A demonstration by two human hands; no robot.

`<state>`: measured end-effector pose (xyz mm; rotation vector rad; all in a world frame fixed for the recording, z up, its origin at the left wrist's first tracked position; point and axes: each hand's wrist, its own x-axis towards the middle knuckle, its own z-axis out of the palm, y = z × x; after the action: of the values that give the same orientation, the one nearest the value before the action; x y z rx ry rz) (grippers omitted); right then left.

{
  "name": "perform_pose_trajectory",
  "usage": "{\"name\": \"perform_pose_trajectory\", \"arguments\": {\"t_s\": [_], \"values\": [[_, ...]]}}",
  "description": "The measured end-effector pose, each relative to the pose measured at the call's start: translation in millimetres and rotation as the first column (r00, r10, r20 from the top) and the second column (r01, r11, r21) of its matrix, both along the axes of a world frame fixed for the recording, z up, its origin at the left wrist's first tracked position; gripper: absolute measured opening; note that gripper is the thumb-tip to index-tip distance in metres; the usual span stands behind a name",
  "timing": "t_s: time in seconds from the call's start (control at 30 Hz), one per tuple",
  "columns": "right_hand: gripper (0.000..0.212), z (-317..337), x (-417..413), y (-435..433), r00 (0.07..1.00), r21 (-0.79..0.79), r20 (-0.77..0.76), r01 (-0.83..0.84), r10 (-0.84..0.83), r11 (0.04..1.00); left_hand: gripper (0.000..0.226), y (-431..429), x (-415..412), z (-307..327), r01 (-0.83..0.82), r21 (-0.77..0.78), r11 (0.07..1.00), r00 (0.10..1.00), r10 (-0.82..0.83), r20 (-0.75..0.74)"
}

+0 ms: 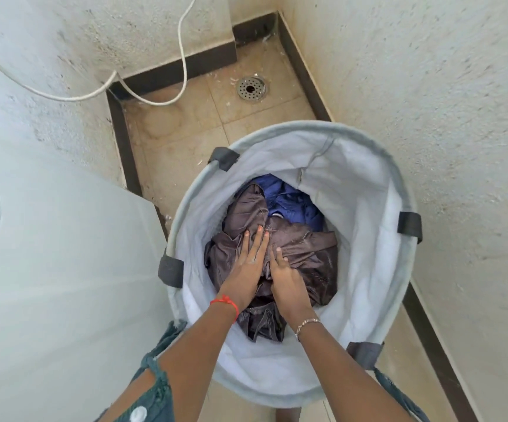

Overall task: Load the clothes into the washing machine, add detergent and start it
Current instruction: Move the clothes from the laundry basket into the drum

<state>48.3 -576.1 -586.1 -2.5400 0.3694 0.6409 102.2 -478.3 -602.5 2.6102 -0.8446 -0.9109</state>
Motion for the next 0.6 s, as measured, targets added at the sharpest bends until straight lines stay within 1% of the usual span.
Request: {"name": "perform_pose_trajectory", "arguments": {"t_s": [0.03, 0.07, 0.13, 0.2, 0.27, 0.33, 0.37, 0.4, 0.47, 0.57, 0.6], "values": [[0.07, 10, 0, -1, 0.999, -0.011, -0.042, -0.005, 0.005, 1.0, 0.093, 0, -2, 7, -0.018, -0.016, 1.0, 1.0, 0.018, -0.004], [0.071, 20, -1, 0, 0.999, -0.025, -0.045, 0.004, -0.005, 1.0, 0.093, -1, -4, 16, -0.039, -0.039, 0.999, 0.999, 0.038, -0.008], [0.079, 41, -5, 2, 0.993, -0.086, 0.113, 0.044, -0.035, 0.995, 0.093, -2, -10, 40, -0.079, -0.092, 0.993, 0.997, 0.078, -0.014], [0.087, 67, -8, 0, 0.989, -0.138, 0.151, 0.029, -0.008, 0.99, 0.094, -4, -14, 74, -0.115, -0.153, 0.982, 0.993, 0.115, -0.013], [0.085, 94, -11, -3, 0.983, -0.106, 0.178, 0.055, -0.036, 0.993, 0.092, -9, -16, 114, -0.131, -0.202, 0.971, 0.99, 0.138, 0.021], [0.074, 130, -13, -4, 0.969, -0.044, 0.236, 0.085, -0.072, 0.995, 0.091, -12, -17, 159, -0.134, -0.259, 0.957, 0.987, 0.153, 0.052], [0.067, 151, -15, -4, 0.961, -0.007, 0.252, 0.117, -0.111, 0.993, 0.092, -13, -17, 183, -0.125, -0.28, 0.952, 0.987, 0.148, 0.064], [0.065, 175, -15, -4, 0.953, 0.032, 0.262, 0.152, -0.155, 0.988, 0.094, -12, -16, 206, -0.108, -0.296, 0.949, 0.987, 0.138, 0.082], [0.068, 223, -14, -2, 0.932, 0.102, 0.291, 0.194, -0.216, 0.976, 0.096, -8, -15, 253, -0.067, -0.317, 0.946, 0.984, 0.115, 0.135], [0.071, 296, -18, 6, 0.895, 0.1, 0.378, 0.216, -0.238, 0.971, 0.093, 1, -13, 325, -0.013, -0.298, 0.954, 0.971, 0.084, 0.226], [0.071, 320, -19, 9, 0.874, 0.113, 0.417, 0.222, -0.249, 0.969, 0.091, 5, -14, 349, 0.005, -0.299, 0.954, 0.957, 0.082, 0.278]]}}
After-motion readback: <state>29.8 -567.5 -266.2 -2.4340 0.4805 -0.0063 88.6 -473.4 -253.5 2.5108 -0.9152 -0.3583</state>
